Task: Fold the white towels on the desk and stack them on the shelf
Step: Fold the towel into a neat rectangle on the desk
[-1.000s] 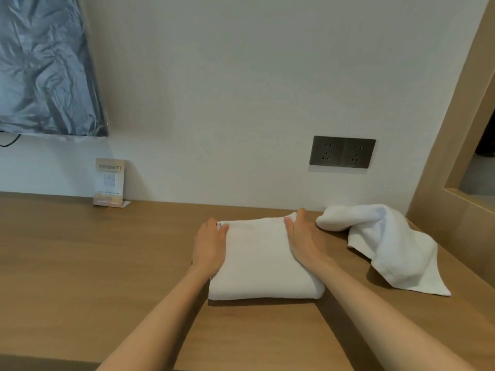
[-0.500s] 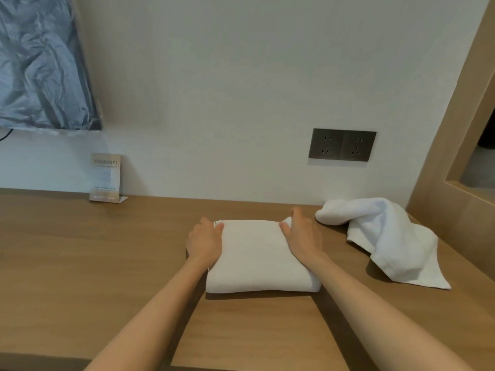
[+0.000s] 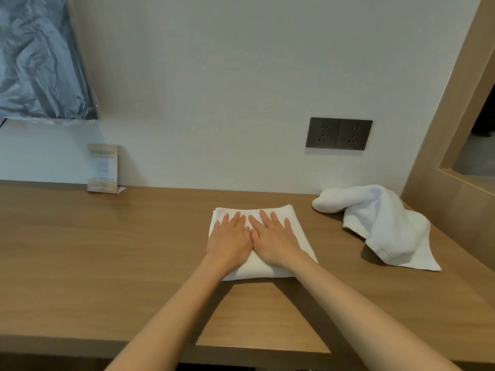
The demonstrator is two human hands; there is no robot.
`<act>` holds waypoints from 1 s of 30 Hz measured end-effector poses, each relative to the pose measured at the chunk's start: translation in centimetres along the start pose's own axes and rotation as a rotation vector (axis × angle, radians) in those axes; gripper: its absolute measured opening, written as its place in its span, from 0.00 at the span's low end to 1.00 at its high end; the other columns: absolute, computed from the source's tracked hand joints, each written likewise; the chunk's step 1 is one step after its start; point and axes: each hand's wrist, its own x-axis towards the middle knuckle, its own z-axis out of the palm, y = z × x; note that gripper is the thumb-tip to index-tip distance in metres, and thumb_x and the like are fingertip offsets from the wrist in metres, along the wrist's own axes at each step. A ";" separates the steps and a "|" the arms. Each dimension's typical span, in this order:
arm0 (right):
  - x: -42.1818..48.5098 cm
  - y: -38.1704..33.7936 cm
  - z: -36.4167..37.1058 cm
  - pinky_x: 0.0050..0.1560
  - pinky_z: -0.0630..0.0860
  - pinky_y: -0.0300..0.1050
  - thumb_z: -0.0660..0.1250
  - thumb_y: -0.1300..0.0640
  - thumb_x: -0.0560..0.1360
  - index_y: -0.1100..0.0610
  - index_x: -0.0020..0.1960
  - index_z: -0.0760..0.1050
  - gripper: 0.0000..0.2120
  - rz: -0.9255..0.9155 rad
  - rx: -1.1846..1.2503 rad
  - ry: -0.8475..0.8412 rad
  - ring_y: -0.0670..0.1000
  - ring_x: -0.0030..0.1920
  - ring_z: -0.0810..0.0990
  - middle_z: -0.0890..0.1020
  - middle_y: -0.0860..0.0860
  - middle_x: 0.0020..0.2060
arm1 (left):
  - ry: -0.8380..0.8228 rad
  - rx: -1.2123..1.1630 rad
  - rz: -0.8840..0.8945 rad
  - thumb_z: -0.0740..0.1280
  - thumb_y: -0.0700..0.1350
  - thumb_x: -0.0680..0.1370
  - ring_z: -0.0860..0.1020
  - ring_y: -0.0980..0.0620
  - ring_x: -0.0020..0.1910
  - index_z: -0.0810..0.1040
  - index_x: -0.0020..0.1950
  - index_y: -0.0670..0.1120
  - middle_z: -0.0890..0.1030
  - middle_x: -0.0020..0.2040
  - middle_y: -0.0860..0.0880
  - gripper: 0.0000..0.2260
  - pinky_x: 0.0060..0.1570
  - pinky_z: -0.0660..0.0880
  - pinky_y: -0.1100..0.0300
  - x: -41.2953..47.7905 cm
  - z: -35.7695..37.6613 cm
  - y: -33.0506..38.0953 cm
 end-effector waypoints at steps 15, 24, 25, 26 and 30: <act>-1.8 5.8 -1.2 0.75 0.50 0.57 0.43 0.42 0.81 0.43 0.77 0.44 0.25 0.084 0.189 -0.037 0.54 0.78 0.45 0.40 0.46 0.77 | -0.072 -0.206 -0.026 0.44 0.53 0.83 0.39 0.54 0.77 0.44 0.78 0.44 0.41 0.79 0.51 0.26 0.75 0.43 0.54 -1.0 -0.4 -2.4; -3.2 5.6 -1.7 0.74 0.53 0.50 0.51 0.48 0.82 0.50 0.77 0.53 0.25 0.123 0.514 0.000 0.53 0.77 0.53 0.58 0.47 0.76 | 0.013 -0.564 -0.148 0.53 0.48 0.83 0.44 0.48 0.78 0.53 0.77 0.44 0.40 0.78 0.48 0.24 0.74 0.47 0.54 -3.0 -1.1 -2.7; -3.4 5.7 -1.6 0.74 0.52 0.52 0.52 0.48 0.81 0.49 0.77 0.54 0.24 0.142 0.529 0.005 0.55 0.77 0.51 0.59 0.47 0.76 | 0.029 -0.566 -0.161 0.53 0.48 0.82 0.46 0.48 0.78 0.55 0.77 0.44 0.43 0.79 0.46 0.23 0.74 0.49 0.54 -3.2 -1.2 -2.6; -3.6 5.6 -1.6 0.74 0.51 0.53 0.52 0.48 0.81 0.49 0.77 0.54 0.24 0.158 0.535 0.016 0.57 0.76 0.50 0.60 0.47 0.75 | 0.045 -0.568 -0.177 0.54 0.48 0.82 0.48 0.47 0.78 0.56 0.76 0.44 0.48 0.79 0.44 0.23 0.73 0.50 0.55 -3.3 -1.2 -2.5; -3.3 5.2 -1.0 0.74 0.55 0.54 0.53 0.49 0.81 0.50 0.76 0.54 0.25 0.193 0.524 0.070 0.58 0.75 0.55 0.60 0.51 0.75 | 0.100 -0.611 -0.223 0.57 0.47 0.81 0.60 0.46 0.74 0.60 0.75 0.43 0.62 0.75 0.44 0.23 0.71 0.57 0.54 -3.3 -1.1 -2.2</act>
